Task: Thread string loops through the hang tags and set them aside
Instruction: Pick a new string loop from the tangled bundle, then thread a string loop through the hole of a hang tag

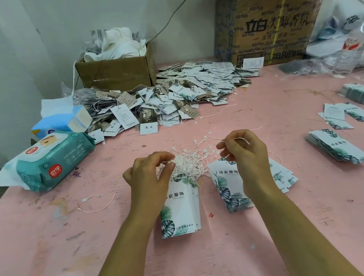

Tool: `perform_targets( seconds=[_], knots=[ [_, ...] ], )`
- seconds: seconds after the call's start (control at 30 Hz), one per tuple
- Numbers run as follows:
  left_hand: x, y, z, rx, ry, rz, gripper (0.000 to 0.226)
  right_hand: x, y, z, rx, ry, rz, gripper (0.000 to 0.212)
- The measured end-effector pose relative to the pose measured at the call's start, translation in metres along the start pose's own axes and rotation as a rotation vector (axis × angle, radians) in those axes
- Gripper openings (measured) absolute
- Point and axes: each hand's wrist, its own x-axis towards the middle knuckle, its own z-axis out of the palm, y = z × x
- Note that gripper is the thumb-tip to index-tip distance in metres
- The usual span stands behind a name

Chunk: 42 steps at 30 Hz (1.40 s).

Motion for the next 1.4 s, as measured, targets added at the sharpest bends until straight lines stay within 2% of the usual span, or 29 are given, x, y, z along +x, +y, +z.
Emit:
perform_targets(
  seconds=[0.03, 0.13, 0.23, 0.3, 0.4, 0.5, 0.6, 0.8, 0.9, 1.07, 1.4],
  knots=[
    [0.000, 0.002, -0.001, -0.029, 0.014, -0.008, 0.020, 0.001, 0.001, -0.001, -0.111, -0.017, 0.011, 0.020],
    [-0.001, 0.004, -0.002, -0.084, 0.023, -0.022, 0.029, -0.003, 0.006, 0.001, -0.508, -0.053, -0.061, 0.046],
    [-0.001, 0.005, -0.002, -0.131, 0.022, -0.034, 0.035, -0.009, 0.001, 0.008, -0.669, -0.040, -0.210, 0.062],
    [-0.001, 0.005, -0.002, -0.139, 0.027, -0.037, 0.036, -0.010, -0.004, 0.015, -0.674, -0.131, -0.286, 0.052],
    [-0.001, 0.005, -0.002, -0.147, 0.024, -0.036, 0.039, -0.011, -0.005, 0.030, -0.697, -0.359, -0.348, 0.020],
    [-0.002, 0.007, -0.002, -0.153, 0.028, 0.017, 0.043, -0.008, -0.001, 0.040, -0.801, -0.476, -0.349, 0.016],
    [-0.001, 0.007, -0.001, -0.153, 0.027, 0.048, 0.044, -0.004, -0.001, 0.044, -0.897, -0.499, -0.337, 0.015],
    [-0.001, 0.007, 0.000, -0.149, 0.026, 0.060, 0.032, -0.001, -0.004, 0.045, -0.890, -0.463, -0.330, 0.008],
    [0.000, 0.005, 0.000, -0.100, 0.041, 0.103, 0.019, -0.001, -0.002, 0.042, -0.831, -0.424, -0.345, 0.007],
    [0.000, 0.002, 0.001, -0.020, 0.070, 0.132, 0.011, -0.005, -0.001, 0.043, -0.711, -0.401, -0.333, 0.006],
    [-0.001, 0.004, -0.001, -0.021, 0.121, 0.062, 0.016, -0.010, 0.001, 0.042, -0.639, -0.426, -0.288, 0.012]
  ],
)
